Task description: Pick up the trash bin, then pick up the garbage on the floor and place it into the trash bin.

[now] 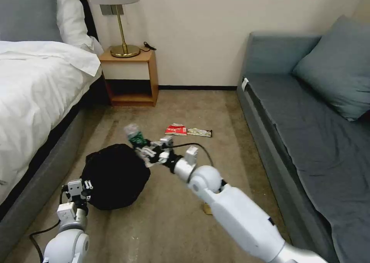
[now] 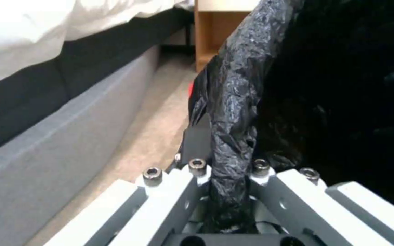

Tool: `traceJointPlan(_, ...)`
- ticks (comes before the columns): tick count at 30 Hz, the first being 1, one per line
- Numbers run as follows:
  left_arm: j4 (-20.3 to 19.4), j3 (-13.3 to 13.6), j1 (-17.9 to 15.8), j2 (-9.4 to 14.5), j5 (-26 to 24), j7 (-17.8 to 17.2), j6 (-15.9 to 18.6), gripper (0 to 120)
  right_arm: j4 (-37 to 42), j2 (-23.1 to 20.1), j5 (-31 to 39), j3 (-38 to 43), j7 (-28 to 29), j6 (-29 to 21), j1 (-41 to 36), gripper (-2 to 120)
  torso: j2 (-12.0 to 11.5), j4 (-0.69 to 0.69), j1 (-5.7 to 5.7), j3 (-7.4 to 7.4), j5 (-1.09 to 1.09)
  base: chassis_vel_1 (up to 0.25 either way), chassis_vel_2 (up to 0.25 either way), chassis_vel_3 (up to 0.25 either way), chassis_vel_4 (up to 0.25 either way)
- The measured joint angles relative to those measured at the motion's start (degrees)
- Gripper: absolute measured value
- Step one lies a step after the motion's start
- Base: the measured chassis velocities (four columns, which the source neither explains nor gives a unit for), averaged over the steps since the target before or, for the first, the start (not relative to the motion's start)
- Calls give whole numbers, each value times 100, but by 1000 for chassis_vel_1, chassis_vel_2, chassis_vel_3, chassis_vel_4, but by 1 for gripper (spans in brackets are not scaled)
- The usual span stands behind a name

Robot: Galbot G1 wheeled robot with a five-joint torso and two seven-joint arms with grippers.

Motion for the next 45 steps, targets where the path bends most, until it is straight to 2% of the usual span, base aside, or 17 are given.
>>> traceJointPlan(4, -61, 21, -4, 9, -80, 11, -3, 0, -176, 318, 240, -61, 80, 37, -11, 32, 0, 0, 0, 0, 1, 0, 0, 0, 0)
traceJointPlan(10, -137, 54, 9, -77, -195, -12, 32, 0, -696, 673, -170, -152, -34, 337, -156, 32, 0, 1, 0, 0, 0, 0, 0, 0, 0)
traceJointPlan(21, -176, 65, 32, -205, -230, -55, 45, 0, -1230, 665, -1223, -321, -181, 640, -476, 33, 0, 0, 0, 0, 1, 0, 0, 0, 0)
traceJointPlan(23, -182, 66, 36, -236, -243, -65, 44, 0, -1363, 659, -1439, -341, -179, 714, -561, 44, 0, 0, 0, 0, 1, 0, 0, 0, 0)
traceJointPlan(25, -182, 67, 40, -248, -243, -66, 42, 0, -1391, 655, -1491, -342, -177, 730, -591, 47, 0, 0, 0, 0, 1, 0, 0, 0, 0)
traceJointPlan(29, -169, 71, 50, -267, -243, -66, 25, 0, -1402, 627, -1549, -329, -170, 747, -642, 66, 0, 0, 0, 0, 1, 0, 0, 0, 0)
traceJointPlan(30, -169, 71, 50, -267, -243, -66, 25, 0, -1402, 627, -1549, -329, -170, 747, -642, 66, 0, 0, 0, 0, 1, 0, 0, 0, 0)
traceJointPlan(35, -111, 70, 66, -228, -234, -19, 24, 0, -1385, 645, -1570, -293, -130, 745, -582, 86, 0, 0, 0, 0, 1, 0, 0, 0, 0)
traceJointPlan(36, -111, 70, 66, -228, -234, -19, 24, 0, -1385, 645, -1570, -293, -130, 745, -582, 86, 0, 0, 0, 0, 1, 0, 0, 0, 0)
traceJointPlan(38, -89, 56, 67, -194, -236, 1, 30, 0, -1389, 682, -1613, -289, -96, 748, -566, 97, 0, 0, 0, 0, 0, 0, 0, 0, 0)
traceJointPlan(41, -54, 18, 64, -176, -238, 3, 20, 0, -1328, 661, -1660, -289, -66, 748, -573, 99, 0, 0, 0, 0, 2, 0, 0, 0, 0)
traceJointPlan(45, 125, -110, 48, -116, -166, 16, -101, 0, -829, 196, -1809, -360, 80, 401, -565, 100, 0, 1, 0, 0, 2, 0, 0, 0, 0)
